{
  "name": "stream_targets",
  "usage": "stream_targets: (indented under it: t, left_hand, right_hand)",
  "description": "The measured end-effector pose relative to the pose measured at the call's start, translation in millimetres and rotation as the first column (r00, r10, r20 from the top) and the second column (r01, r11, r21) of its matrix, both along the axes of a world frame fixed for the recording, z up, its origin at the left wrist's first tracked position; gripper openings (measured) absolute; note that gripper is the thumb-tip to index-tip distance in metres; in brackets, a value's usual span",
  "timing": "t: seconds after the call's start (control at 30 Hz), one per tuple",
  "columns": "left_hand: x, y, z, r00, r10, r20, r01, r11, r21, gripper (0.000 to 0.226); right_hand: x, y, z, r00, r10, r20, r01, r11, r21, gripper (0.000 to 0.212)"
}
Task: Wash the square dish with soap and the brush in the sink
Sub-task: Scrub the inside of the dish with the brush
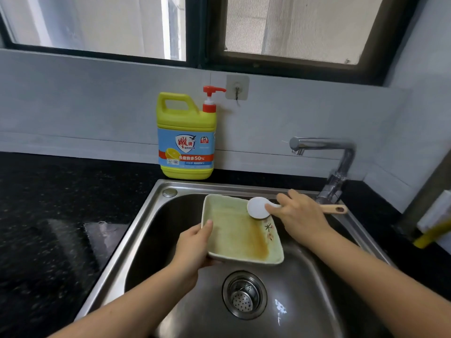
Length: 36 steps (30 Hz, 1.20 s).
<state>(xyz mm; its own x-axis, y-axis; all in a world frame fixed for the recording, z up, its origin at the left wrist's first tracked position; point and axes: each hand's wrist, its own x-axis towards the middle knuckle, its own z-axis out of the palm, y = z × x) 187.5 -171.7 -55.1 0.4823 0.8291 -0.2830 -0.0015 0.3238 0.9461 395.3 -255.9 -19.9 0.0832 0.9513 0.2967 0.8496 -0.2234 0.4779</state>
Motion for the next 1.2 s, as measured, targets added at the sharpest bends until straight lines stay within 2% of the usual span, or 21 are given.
stream_targets:
  t: [0.1, 0.17, 0.23, 0.33, 0.4, 0.47, 0.57, 0.67, 0.73, 0.93, 1.07, 1.2]
  left_hand:
    - [1, -1, 0, 1.000, -0.005, -0.009, 0.005, 0.999, 0.043, 0.024]
    - [1, 0, -2, 1.000, -0.004, -0.007, 0.004, 0.998, 0.061, 0.022]
    - [1, 0, -2, 1.000, -0.010, 0.007, 0.010, 0.997, 0.081, 0.021]
    - [1, -1, -2, 1.000, -0.020, 0.019, 0.017, 0.990, 0.137, 0.021]
    - [1, -2, -2, 1.000, -0.022, 0.017, 0.019, 0.985, 0.170, 0.022]
    - [0, -2, -2, 1.000, -0.023, 0.013, 0.020, 0.981, 0.195, 0.022]
    - [-1, -2, -3, 1.000, -0.022, 0.004, 0.020, 0.975, 0.221, 0.021]
    - [-1, -2, -3, 1.000, -0.009, -0.007, 0.010, 0.968, 0.249, 0.020]
    - [-1, -2, -4, 1.000, -0.006, -0.011, 0.009, 0.966, 0.257, 0.020]
    - [0, -4, -3, 0.999, -0.035, -0.023, 0.039, 0.976, 0.215, 0.021]
    - [0, -2, -3, 0.999, -0.015, -0.032, 0.021, 0.977, 0.211, 0.021]
    - [0, -4, -5, 0.999, -0.025, -0.035, 0.032, 0.974, 0.225, 0.021]
  right_hand:
    - [-2, -6, 4, 0.984, -0.069, -0.163, 0.067, 0.998, -0.016, 0.037]
    - [-3, -10, 14, 0.937, -0.107, -0.332, 0.108, 0.994, -0.015, 0.037]
    - [-4, -15, 22, 0.911, -0.107, -0.399, 0.113, 0.994, -0.009, 0.036]
    - [-8, -22, 27, 0.955, -0.127, -0.267, 0.114, 0.991, -0.063, 0.036]
    - [-16, -25, 26, 0.991, -0.092, -0.095, 0.076, 0.985, -0.157, 0.038]
    - [-22, -25, 25, 0.999, -0.048, 0.003, 0.047, 0.961, -0.274, 0.035]
    - [-34, -27, 31, 0.999, 0.032, 0.044, -0.010, 0.908, -0.418, 0.030]
    - [-44, -28, 35, 0.997, 0.076, 0.011, -0.058, 0.843, -0.535, 0.031]
    - [-48, -22, 36, 0.997, 0.072, 0.039, -0.039, 0.834, -0.550, 0.026]
    - [-33, 11, 46, 0.969, 0.011, 0.247, 0.104, 0.888, -0.447, 0.018]
    - [-33, 11, 43, 0.973, 0.043, 0.225, 0.081, 0.853, -0.515, 0.019]
    - [-39, 3, 43, 0.995, 0.045, 0.086, 0.016, 0.799, -0.601, 0.023]
